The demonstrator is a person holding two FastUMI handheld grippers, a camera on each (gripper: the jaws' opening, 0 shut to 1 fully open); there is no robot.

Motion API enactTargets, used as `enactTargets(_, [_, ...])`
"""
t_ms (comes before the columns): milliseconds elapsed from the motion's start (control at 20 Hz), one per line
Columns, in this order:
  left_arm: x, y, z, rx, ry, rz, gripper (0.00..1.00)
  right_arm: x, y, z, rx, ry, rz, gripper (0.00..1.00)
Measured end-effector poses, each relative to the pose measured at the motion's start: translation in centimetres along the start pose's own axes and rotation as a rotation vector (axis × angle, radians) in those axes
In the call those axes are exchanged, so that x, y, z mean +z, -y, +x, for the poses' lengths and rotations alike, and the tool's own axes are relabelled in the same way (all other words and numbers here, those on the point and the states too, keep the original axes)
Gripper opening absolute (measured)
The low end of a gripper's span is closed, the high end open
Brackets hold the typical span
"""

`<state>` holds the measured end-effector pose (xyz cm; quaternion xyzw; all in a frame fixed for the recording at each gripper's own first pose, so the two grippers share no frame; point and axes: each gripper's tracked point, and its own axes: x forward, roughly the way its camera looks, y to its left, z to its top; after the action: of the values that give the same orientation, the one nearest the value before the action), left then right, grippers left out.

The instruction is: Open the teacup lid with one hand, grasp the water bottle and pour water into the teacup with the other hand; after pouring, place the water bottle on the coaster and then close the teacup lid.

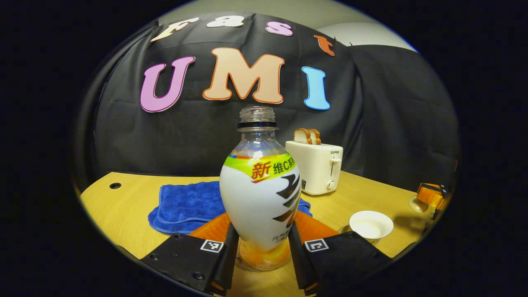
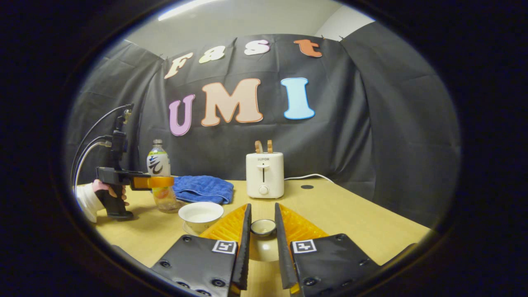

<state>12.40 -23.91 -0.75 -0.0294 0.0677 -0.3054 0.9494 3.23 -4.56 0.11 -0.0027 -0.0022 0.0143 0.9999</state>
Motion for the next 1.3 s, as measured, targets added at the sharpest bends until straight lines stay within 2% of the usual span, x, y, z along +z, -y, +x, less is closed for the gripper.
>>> enactTargets(250, [-0.1,0.4,0.4,0.001,0.008,-0.013,0.59,0.0,-0.1,0.0,0.005,-0.001,0.0,0.34])
enactTargets(650, [-0.4,0.3,0.5,0.02,-0.002,0.0,0.71,0.0,-0.1,0.0,0.005,-0.001,0.0,0.34])
enactTargets(800, [-0.7,0.6,0.2,0.015,-0.001,0.038,0.82,0.0,-0.2,0.1,0.01,0.0,0.0,0.34])
enactTargets(1000, [-0.5,1.1,-0.1,0.016,0.013,0.074,0.88,-0.1,-0.3,0.2,0.012,-0.001,0.0,0.34])
enactTargets(1300, [-0.1,1.2,-1.4,0.025,0.056,0.07,0.88,-0.1,-0.1,0.3,0.012,0.0,-0.001,0.34])
